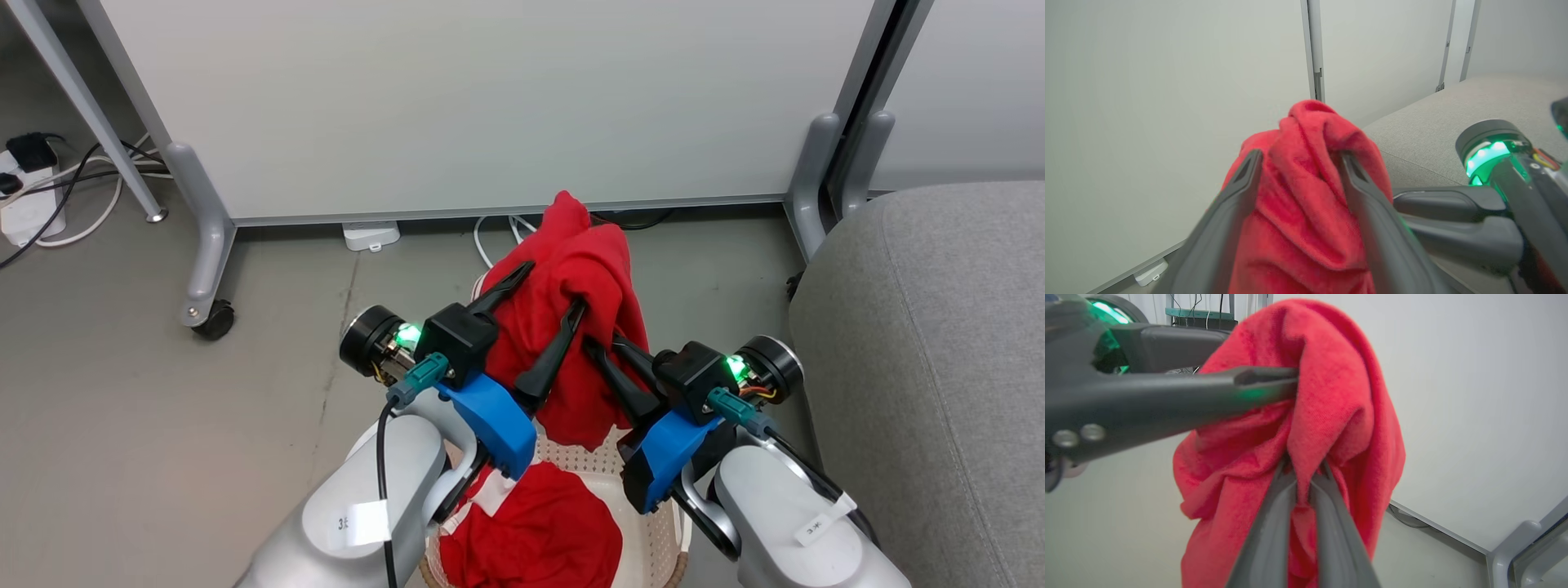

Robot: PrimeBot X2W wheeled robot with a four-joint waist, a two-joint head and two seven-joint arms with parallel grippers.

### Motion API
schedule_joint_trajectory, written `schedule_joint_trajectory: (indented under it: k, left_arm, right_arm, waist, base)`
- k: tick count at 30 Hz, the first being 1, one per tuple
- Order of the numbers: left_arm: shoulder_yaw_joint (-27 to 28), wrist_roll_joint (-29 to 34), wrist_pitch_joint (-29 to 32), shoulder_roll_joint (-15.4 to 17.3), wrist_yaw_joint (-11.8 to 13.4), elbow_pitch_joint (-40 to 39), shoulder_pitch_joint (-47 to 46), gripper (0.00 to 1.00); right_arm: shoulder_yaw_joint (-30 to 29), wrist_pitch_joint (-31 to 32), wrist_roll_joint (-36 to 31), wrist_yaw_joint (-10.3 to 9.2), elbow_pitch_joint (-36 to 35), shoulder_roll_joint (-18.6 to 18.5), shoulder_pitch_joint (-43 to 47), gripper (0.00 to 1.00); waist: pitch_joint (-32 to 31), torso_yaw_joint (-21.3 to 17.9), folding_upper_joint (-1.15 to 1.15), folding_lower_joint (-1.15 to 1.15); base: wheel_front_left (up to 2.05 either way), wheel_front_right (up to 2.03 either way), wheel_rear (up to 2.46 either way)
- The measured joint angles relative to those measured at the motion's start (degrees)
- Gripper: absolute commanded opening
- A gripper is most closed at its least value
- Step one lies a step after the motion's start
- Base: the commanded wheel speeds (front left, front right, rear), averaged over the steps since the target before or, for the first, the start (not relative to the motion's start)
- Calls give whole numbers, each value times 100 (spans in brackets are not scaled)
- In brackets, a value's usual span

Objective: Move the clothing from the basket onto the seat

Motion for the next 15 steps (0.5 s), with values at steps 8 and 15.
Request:
schedule_joint_trajectory:
  k: [8, 15]
  left_arm:
    - [133, 164, 0, -2, -1, -52, 60, 100]
    - [266, 267, -1, 41, -2, -169, 156, 100]
  right_arm:
    - [-205, 0, 60, 0, -21, 9, 77, 0]
    - [-660, 0, 82, 0, -203, 14, 173, 0]
  waist:
    - [-16, -17, 0, 0]
    - [67, -158, 0, 0]
  base:
    - [0, 0, 0]
    - [0, 0, 0]
